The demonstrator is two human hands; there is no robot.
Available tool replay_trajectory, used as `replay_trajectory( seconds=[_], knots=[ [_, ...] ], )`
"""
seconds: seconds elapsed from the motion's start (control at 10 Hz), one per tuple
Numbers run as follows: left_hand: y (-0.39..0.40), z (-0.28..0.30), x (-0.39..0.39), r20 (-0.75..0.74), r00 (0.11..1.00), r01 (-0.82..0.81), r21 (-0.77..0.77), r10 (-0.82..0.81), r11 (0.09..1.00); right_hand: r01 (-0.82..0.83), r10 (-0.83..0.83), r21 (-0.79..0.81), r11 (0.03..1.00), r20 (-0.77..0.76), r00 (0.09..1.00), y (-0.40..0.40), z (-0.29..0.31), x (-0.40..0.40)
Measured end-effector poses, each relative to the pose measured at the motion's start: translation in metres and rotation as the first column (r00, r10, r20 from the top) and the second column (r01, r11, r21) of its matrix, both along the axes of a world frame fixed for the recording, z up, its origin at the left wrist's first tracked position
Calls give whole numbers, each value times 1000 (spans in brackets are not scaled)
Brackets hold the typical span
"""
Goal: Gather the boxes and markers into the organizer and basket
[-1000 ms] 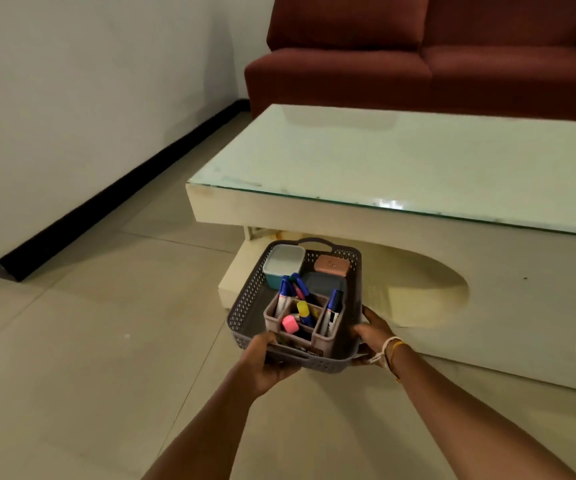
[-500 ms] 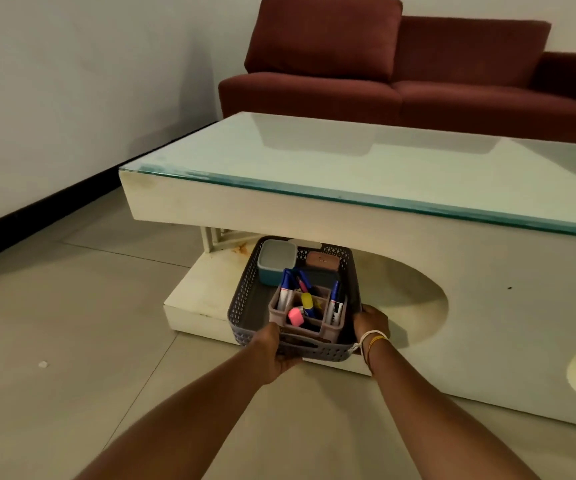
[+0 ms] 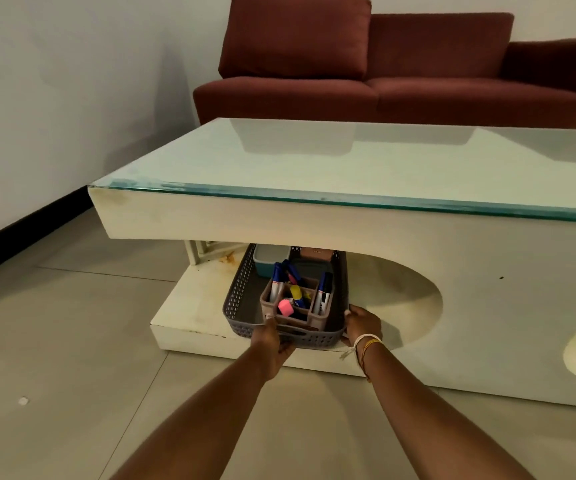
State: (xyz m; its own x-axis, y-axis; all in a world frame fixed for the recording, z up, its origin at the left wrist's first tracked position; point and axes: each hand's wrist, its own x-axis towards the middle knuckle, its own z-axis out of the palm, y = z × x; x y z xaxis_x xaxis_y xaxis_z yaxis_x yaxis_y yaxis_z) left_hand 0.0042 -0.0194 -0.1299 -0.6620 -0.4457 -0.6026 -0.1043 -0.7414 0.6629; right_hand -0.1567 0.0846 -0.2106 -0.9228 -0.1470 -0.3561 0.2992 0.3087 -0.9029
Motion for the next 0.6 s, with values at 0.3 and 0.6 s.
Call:
replay_trajectory(
  seconds=[0.3, 0.6],
  knots=[
    [6, -2, 2, 138, 974, 211, -257, -180, 943, -172, 171, 199, 965, 23, 985, 12, 65, 51],
    [26, 30, 27, 785, 589, 787, -612, -193, -84, -369, 467, 542, 755, -49, 883, 36, 104, 81]
  ],
)
